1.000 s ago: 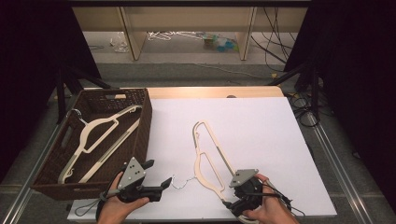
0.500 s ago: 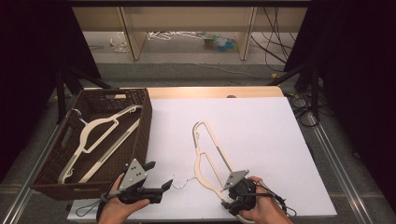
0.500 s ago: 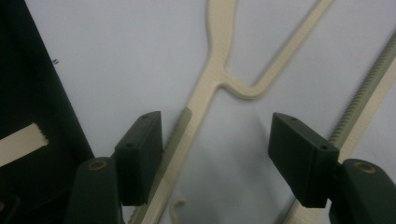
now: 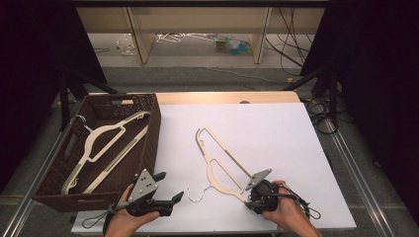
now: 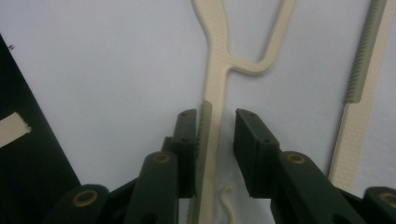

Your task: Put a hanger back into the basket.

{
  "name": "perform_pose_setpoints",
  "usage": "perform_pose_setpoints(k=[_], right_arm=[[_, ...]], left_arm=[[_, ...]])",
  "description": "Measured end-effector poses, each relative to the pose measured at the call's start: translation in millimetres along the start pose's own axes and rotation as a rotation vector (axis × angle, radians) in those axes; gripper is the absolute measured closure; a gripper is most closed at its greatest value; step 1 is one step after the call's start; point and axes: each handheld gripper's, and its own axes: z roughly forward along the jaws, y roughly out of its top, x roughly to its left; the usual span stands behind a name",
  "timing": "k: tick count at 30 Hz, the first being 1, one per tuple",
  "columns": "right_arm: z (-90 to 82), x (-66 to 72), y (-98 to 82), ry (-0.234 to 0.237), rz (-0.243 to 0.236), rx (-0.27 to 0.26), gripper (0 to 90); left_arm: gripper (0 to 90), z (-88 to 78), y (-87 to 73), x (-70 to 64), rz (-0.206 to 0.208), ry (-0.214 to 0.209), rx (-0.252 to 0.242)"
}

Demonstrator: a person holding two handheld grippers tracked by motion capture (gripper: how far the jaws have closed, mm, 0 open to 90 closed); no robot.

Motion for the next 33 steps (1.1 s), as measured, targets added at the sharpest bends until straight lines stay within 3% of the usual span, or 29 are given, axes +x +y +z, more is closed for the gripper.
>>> perform_pose_setpoints(k=[6, 9, 18, 23, 25, 26, 33], right_arm=[[0.0, -8.7, 1.9, 0.039, 0.055, 0.021, 77.7], [0.7, -8.8, 4.1, 0.058, 0.069, 0.037, 70.6], [2.2, -8.3, 12.0, 0.035, 0.056, 0.098, 75.3], [2.4, -7.8, 11.8, 0.031, 0.058, 0.099, 76.1], [2.7, -6.8, 13.1, 0.02, 0.026, 0.104, 78.3], [2.5, -6.3, 13.6, 0.016, 0.028, 0.107, 78.8], [0.4, -12.0, 12.7, 0.042, 0.023, 0.103, 79.2]], left_arm=[[18.5, 1.8, 0.0, -1.2, 0.009, -0.003, 0.005], [18.5, 2.7, 0.0, -2.0, 0.01, -0.004, 0.009], [18.8, 2.4, -0.1, -2.1, 0.01, -0.002, 0.008], [18.9, 2.6, -0.1, -2.3, 0.019, -0.004, 0.008], [18.9, 3.4, -0.6, -3.0, 0.001, -0.008, 0.005], [19.0, 3.3, -0.6, -2.6, 0.011, -0.008, 0.006], [19.0, 4.0, -1.0, -1.9, 0.029, -0.006, 0.017]])
